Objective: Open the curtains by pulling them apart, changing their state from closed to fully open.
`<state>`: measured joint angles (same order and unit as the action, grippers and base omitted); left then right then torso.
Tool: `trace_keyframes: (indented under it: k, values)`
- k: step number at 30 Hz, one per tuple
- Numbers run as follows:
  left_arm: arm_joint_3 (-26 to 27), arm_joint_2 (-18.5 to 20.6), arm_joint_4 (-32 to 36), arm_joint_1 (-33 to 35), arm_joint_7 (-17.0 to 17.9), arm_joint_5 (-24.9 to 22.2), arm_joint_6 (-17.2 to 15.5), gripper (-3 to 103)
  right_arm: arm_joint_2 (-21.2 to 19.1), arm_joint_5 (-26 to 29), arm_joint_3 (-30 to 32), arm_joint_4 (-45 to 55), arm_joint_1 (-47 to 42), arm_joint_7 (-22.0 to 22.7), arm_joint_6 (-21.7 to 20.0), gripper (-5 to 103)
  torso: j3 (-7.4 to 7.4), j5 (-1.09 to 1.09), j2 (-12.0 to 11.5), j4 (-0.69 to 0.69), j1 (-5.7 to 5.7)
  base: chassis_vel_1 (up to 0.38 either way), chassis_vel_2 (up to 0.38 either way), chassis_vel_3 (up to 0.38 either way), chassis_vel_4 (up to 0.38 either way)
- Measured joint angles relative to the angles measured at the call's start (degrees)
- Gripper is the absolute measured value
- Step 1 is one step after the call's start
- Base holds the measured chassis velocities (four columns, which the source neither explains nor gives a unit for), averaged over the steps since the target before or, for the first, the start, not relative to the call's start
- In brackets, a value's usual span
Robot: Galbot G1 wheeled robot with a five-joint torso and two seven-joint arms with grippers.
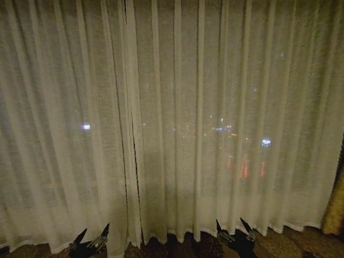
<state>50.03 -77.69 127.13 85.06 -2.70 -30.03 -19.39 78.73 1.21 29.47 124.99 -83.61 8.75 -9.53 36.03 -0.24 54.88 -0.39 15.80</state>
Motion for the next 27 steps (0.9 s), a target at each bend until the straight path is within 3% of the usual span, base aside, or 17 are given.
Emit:
trace_keyframes:
  k: [9,27]
  values:
    - [-0.43,3.59,0.13,0.25,-0.01,-1.52,-0.35,100,0.0,0.79,0.05,0.44,-0.49,-1.65,1.48,100,0.0,-0.01,0.0,-0.01,0.0,0.0,0.0,0.0,0.0]
    - [-1.31,2.92,0.67,1.03,-0.19,-1.94,-0.21,100,0.0,-0.53,-0.18,-1.79,-0.56,-4.84,7.41,100,0.0,0.0,0.0,0.0,0.0,0.0,0.0,0.0,0.0]
